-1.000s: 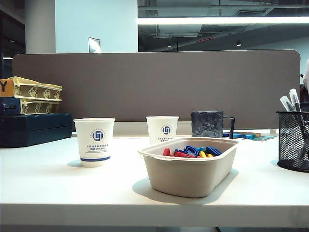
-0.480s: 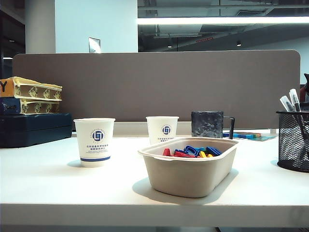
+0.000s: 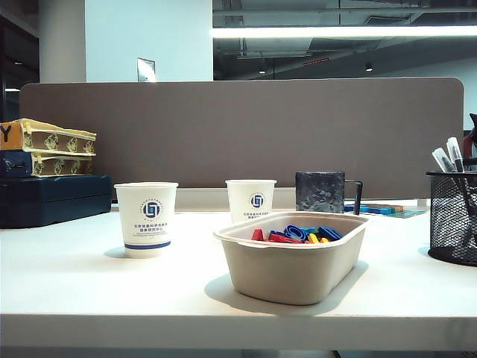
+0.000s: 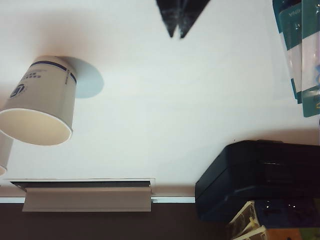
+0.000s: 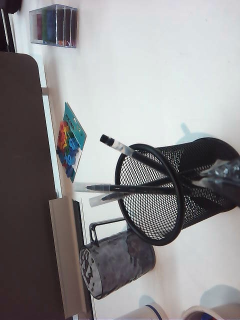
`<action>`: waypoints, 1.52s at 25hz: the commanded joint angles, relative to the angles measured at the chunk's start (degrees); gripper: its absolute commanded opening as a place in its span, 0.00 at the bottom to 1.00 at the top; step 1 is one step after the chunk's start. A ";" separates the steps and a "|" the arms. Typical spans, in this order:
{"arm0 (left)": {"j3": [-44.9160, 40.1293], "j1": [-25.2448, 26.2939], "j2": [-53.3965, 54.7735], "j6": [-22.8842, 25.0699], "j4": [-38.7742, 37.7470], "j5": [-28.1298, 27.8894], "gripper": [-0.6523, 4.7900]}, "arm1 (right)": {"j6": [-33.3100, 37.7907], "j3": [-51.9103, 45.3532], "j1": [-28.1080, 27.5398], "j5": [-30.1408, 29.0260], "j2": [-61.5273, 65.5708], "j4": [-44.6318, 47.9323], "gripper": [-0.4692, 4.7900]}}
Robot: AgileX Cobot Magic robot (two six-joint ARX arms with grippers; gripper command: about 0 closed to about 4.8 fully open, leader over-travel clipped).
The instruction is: Pick up one pen and put it in the pen container.
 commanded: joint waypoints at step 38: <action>0.26 20.96 -0.63 0.31 2.01 31.95 0.11 | -0.17 -0.28 0.11 -0.07 0.00 0.90 0.09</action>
